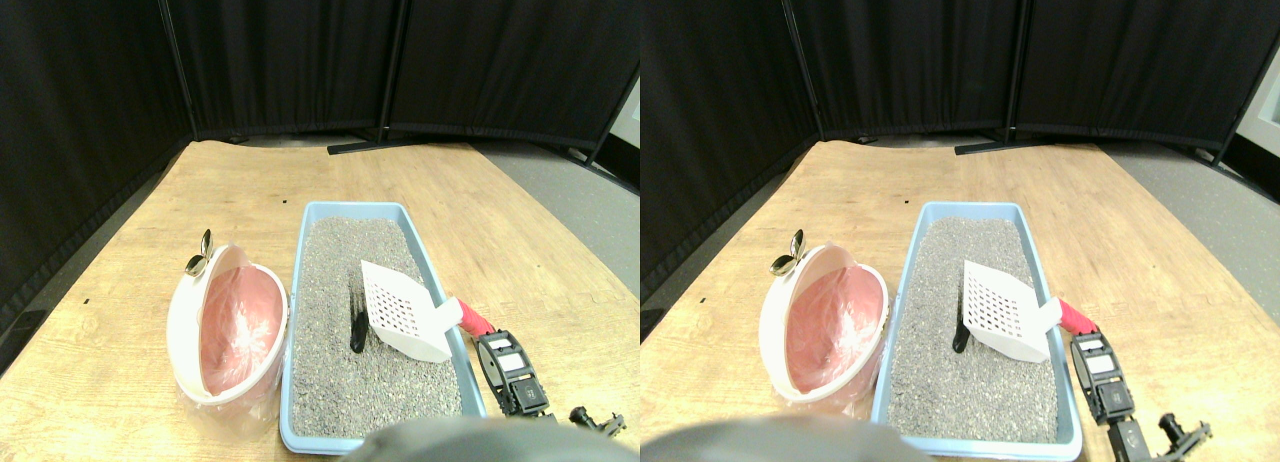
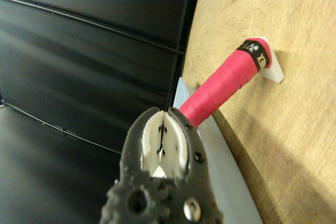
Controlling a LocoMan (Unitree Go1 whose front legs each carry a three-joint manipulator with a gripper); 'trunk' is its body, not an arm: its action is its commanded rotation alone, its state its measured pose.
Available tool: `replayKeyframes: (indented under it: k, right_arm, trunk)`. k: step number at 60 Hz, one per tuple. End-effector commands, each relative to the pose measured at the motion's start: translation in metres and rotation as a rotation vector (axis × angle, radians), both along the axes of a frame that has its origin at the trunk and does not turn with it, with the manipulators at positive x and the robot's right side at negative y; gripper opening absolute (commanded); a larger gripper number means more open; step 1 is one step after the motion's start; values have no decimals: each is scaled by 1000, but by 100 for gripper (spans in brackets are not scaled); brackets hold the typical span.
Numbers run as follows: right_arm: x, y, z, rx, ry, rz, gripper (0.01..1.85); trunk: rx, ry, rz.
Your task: Scoop (unimanual)
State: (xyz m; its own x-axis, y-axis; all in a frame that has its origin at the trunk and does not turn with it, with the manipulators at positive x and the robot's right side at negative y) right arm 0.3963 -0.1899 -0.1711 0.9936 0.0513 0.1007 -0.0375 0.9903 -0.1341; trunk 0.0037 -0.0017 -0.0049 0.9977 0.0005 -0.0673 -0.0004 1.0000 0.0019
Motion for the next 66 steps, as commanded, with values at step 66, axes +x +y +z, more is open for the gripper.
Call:
replayKeyframes:
  k: [66]
  right_arm:
    - [11, -19, -8, 305, -106, 78, 93]
  trunk:
    - [-13, -1, -10]
